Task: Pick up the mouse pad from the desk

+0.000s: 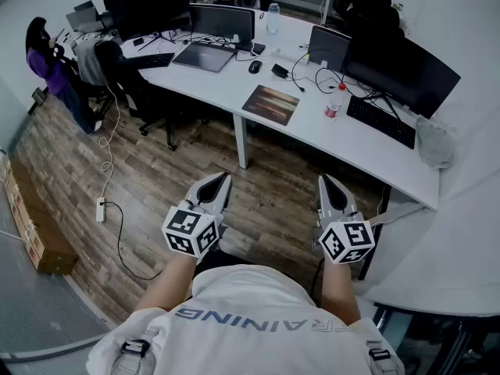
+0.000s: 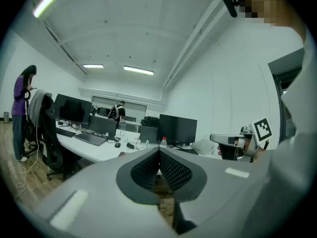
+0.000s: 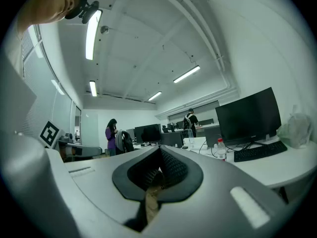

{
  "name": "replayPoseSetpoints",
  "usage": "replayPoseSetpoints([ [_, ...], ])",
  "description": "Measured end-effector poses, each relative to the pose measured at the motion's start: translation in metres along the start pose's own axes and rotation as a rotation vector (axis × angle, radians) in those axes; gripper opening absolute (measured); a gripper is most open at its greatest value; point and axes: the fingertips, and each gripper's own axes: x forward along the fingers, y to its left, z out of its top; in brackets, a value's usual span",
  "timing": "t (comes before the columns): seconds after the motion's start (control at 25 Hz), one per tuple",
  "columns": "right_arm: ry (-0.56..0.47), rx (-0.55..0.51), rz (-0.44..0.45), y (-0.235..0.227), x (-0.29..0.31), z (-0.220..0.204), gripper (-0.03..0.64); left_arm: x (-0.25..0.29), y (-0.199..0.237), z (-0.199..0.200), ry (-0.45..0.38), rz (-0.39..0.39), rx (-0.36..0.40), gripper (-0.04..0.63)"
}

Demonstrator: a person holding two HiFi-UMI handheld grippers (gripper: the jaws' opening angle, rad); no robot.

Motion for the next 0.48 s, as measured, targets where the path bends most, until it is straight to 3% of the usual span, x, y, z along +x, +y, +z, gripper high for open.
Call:
replayPoseSetpoints([
  [0.48,0.019,0.01,0.018,0.013,0.004,-0.009,0.011,-0.014,0.008,-0.005,0.008,0.015,-0.023,0.0],
])
